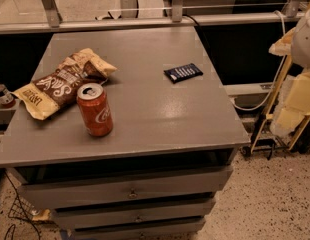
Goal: Knock coke can over
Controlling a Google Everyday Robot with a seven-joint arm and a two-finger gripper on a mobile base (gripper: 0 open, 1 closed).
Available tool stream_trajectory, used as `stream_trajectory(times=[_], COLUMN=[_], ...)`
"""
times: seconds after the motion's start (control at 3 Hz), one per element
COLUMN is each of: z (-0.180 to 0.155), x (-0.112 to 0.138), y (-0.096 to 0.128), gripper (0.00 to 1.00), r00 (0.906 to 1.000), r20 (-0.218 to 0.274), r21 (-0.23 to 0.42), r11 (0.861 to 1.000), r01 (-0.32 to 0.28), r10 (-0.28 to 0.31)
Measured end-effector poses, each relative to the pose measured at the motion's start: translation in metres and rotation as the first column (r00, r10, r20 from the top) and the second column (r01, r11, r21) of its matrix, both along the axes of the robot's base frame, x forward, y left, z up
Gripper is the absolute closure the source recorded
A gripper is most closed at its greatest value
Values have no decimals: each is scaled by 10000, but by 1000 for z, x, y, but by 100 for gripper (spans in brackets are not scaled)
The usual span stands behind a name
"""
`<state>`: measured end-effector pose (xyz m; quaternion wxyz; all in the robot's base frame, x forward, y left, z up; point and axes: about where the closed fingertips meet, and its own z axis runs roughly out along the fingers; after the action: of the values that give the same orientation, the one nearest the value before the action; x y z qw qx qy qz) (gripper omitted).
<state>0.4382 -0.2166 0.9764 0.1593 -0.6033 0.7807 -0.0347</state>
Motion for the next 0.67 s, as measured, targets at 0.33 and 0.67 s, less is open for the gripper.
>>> stream_trajectory(times=[0.33,0.67], z=[0,-20], x=[0,15], y=[0,48], gripper=[0,0], r00=[10000,9943], r20=[2,-108], r21=[0,1432], r11=[10000,9843], r01=[0,-1034], r10=[0,1060])
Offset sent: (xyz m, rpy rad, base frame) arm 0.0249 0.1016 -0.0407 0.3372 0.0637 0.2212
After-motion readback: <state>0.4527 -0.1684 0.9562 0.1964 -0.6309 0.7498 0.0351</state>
